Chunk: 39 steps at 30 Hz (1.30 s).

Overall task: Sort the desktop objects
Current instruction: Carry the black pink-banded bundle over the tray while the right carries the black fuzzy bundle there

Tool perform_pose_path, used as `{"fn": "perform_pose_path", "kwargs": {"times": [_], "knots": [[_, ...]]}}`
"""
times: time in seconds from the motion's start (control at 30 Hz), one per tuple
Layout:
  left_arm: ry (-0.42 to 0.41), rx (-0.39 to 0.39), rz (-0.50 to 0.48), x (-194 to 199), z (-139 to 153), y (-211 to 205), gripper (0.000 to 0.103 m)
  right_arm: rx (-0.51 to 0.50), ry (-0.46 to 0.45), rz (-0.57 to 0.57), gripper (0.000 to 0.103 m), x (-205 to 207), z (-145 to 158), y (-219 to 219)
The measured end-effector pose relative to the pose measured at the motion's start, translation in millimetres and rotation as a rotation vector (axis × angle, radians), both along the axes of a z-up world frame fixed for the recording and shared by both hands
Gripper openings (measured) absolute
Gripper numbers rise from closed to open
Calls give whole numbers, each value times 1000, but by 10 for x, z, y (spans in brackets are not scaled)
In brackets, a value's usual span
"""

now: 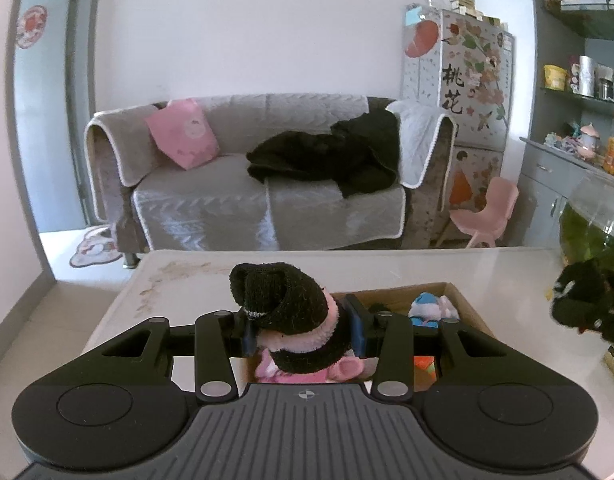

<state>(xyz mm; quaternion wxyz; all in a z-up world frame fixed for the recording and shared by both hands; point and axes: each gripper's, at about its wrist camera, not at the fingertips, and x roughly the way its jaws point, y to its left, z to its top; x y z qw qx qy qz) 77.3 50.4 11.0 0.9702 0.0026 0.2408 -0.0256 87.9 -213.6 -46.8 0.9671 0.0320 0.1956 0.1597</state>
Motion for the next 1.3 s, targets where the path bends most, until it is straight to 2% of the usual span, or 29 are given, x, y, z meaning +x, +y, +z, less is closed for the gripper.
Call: {"fn": "perform_pose_path", "kwargs": {"times": [0.33,0.73,0.97,1.3], "knots": [[41,16,-28,493,-77,-193,49,-16,60,48,72,152,-53,129],[158,10,-66,1034,-443,-309,49,-58,127,70,72,481,-104,202],[213,44,-96,1305,-709,-441,49,-122,172,105,72,626,-245,305],[273,28,-74,1643,-931,-476,50,-186,229,134,73,882,-398,467]]}}
